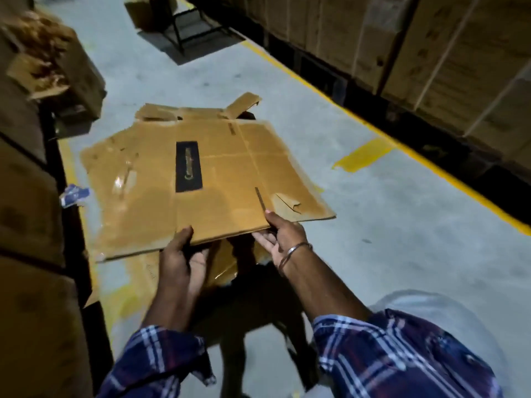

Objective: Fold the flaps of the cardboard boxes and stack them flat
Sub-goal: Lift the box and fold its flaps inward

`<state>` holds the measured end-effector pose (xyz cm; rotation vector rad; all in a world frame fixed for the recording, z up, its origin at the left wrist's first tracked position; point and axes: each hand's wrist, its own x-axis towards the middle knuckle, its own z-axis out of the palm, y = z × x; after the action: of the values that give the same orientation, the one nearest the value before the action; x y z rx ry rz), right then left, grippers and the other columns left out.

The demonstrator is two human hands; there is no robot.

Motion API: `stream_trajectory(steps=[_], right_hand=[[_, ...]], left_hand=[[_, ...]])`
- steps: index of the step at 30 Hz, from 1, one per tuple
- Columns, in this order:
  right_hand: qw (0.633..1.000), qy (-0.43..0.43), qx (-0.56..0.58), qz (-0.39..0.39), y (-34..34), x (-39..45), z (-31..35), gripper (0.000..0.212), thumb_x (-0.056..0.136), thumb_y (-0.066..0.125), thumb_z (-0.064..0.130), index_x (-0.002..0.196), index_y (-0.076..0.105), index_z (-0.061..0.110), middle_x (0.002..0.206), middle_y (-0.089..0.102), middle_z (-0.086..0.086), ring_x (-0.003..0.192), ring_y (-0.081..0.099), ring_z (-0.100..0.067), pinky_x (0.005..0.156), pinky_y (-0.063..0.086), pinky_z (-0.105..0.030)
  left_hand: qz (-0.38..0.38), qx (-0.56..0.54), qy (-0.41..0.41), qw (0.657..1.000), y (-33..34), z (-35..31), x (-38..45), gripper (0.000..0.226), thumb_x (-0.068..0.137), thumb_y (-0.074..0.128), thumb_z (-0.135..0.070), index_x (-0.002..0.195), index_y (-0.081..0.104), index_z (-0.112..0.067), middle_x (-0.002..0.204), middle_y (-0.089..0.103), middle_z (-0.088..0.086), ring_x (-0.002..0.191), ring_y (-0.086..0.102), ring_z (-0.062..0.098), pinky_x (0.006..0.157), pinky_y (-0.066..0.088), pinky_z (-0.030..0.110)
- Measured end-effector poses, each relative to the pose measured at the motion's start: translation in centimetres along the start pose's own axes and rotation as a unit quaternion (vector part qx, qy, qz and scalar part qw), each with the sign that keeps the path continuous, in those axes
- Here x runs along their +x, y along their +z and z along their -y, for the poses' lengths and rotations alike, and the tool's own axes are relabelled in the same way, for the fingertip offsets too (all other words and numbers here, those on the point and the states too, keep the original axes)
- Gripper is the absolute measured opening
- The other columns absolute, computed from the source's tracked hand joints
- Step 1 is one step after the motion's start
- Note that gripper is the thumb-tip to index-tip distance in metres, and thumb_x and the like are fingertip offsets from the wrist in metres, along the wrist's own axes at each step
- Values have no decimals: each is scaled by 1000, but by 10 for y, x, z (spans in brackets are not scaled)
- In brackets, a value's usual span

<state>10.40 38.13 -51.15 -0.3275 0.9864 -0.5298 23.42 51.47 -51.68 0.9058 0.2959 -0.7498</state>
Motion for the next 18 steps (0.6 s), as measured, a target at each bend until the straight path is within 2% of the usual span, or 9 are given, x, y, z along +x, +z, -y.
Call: stream_trajectory(steps=[3, 5, 8, 9, 12, 14, 16, 17, 18], right_hand=[[998, 28, -49, -34, -9, 25, -17, 42, 96, 63, 2, 135, 52, -6, 116, 68, -23, 77, 72, -30, 62, 61, -38], [995, 45, -72, -53, -17, 40, -28, 43, 96, 62, 5, 138, 51, 2, 111, 69, -18, 73, 74, -25, 61, 61, -37], [984, 78, -141, -74, -31, 55, -41, 49, 90, 68, 12, 136, 55, 3, 126, 62, -14, 116, 63, -30, 92, 55, -43], [981, 82, -159, -79, -36, 59, -43, 50, 89, 69, 12, 136, 55, 1, 126, 60, -16, 121, 60, -32, 92, 54, -41], [971, 86, -204, -87, -46, 69, -46, 48, 88, 69, 7, 132, 53, -2, 103, 60, -16, 96, 63, -29, 74, 57, -35], [963, 93, -243, -67, -45, 70, -47, 49, 85, 71, 12, 130, 55, 1, 106, 65, -15, 94, 64, -27, 78, 56, -34], [949, 84, -301, -30, -41, 69, -44, 58, 74, 76, 25, 125, 55, 9, 116, 71, -13, 95, 67, -23, 69, 53, -31], [941, 78, -329, -11, -37, 68, -40, 52, 74, 76, 27, 119, 53, 16, 115, 73, -11, 93, 69, -20, 66, 51, -30], [936, 70, -344, 7, -32, 67, -38, 38, 81, 75, 26, 112, 53, 21, 104, 75, -6, 88, 69, -16, 64, 49, -29]], left_hand=[[-100, -76, -56, 990, -43, 43, 13, 33, 99, 58, -4, 131, 59, -13, 135, 66, 11, 109, 68, 24, 83, 59, 37], [-178, -69, -77, 979, -61, 69, 25, 35, 99, 60, -4, 134, 57, -11, 141, 59, 13, 106, 64, 25, 81, 56, 36], [-254, -44, -74, 963, -73, 100, 34, 40, 97, 62, -1, 137, 54, -6, 137, 61, 16, 101, 65, 28, 68, 55, 36], [-268, -38, -73, 960, -76, 109, 34, 43, 96, 63, 0, 138, 53, -5, 134, 62, 18, 103, 66, 30, 66, 56, 36], [-282, -56, -49, 956, -80, 128, 36, 46, 94, 67, 2, 137, 54, -2, 128, 65, 19, 107, 67, 32, 59, 60, 37], [-291, -67, -38, 954, -80, 131, 39, 44, 95, 68, 0, 137, 55, 0, 126, 66, 19, 99, 69, 29, 58, 61, 36], [-287, -87, -27, 954, -77, 128, 48, 43, 96, 67, -3, 137, 54, 2, 124, 65, 20, 96, 69, 28, 65, 60, 37], [-286, -98, -25, 953, -77, 124, 54, 42, 98, 66, -4, 137, 52, 1, 123, 64, 20, 99, 67, 28, 71, 60, 37], [-289, -103, -18, 952, -74, 119, 62, 40, 99, 65, -6, 137, 51, -1, 123, 63, 18, 106, 65, 29, 79, 58, 37]])
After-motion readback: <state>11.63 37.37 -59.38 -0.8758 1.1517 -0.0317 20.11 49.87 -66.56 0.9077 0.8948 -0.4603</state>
